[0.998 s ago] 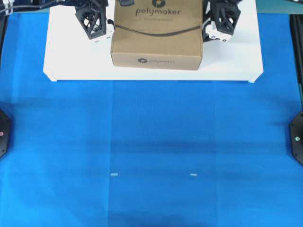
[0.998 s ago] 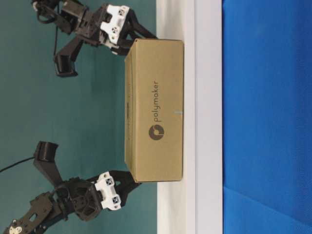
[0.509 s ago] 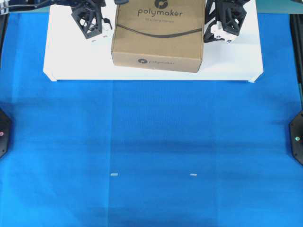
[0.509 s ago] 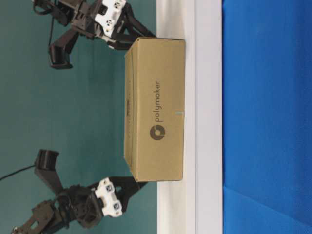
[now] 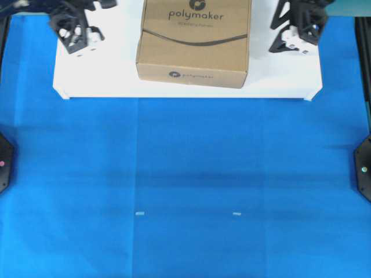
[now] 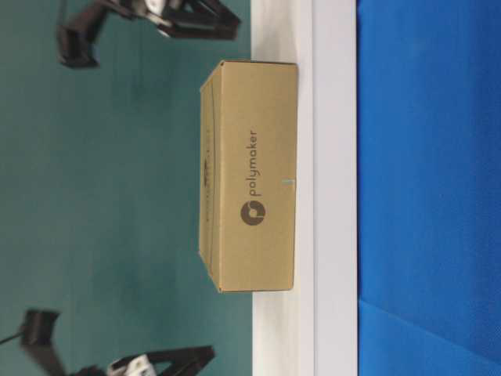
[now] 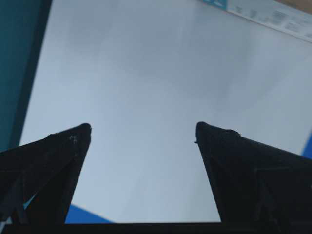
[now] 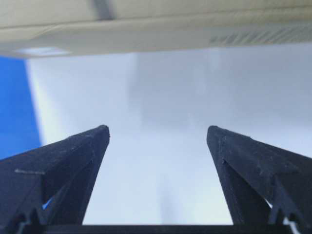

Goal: Place the cardboard box on the stand after clamping it between your arms.

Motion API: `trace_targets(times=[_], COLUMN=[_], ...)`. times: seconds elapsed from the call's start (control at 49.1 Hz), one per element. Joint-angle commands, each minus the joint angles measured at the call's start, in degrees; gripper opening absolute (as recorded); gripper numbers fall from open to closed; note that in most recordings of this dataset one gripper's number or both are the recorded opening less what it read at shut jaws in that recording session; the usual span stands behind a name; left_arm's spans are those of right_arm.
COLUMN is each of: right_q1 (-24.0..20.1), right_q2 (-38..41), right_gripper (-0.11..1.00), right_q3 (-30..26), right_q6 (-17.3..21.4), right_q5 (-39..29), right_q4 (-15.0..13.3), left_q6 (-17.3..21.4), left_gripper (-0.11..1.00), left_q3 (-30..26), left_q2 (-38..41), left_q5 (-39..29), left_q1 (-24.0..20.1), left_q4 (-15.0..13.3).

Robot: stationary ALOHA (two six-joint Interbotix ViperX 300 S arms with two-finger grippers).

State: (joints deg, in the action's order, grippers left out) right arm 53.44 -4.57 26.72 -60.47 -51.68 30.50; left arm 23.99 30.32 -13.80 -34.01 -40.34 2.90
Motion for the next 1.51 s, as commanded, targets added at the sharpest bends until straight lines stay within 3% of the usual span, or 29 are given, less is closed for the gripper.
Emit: trace_targets(times=[0.0,0.163,0.346,0.509,0.631,0.835,1.161,1.283,1.486], right_q1=[-0.18,-4.13,-10.81,-15.38,-17.75,-19.34,-22.15,-22.32,-22.32], right_q2=[-5.62,-13.54,-22.68,-29.88,-35.16,-45.18,-60.56,-65.39,-68.73], right_gripper=[0.98,0.98,0.98,0.98,0.98,0.98,0.98,0.97,0.96], right_q3=[1.14,4.22,8.35,12.13,15.03,19.78,31.20,33.66,35.24], right_q6=[1.23,5.36,9.58,14.68,15.82,15.82,16.52,19.42,23.38], right_q5=[0.35,4.57,11.07,17.49,19.51,20.92,22.15,22.59,22.85], right_q4=[0.97,3.87,4.04,4.04,4.04,4.04,4.04,3.96,3.96], left_q6=[-0.97,-4.83,-8.35,-11.87,-14.77,-16.00,-17.84,-21.09,-22.15], left_gripper=[0.84,0.84,0.83,0.83,0.83,0.82,0.82,0.82,0.82], left_q3=[1.32,4.66,8.70,11.87,14.06,16.00,18.37,21.45,25.05], left_q2=[-4.57,-10.63,-16.61,-23.20,-29.00,-36.74,-40.61,-42.45,-46.58], left_q5=[1.76,4.75,11.34,15.03,16.26,16.26,11.25,10.81,14.59], left_q1=[1.67,6.50,13.18,16.44,18.19,21.97,29.00,31.11,32.08], left_q4=[0.00,0.00,0.00,0.00,0.00,0.00,0.00,0.00,0.00])
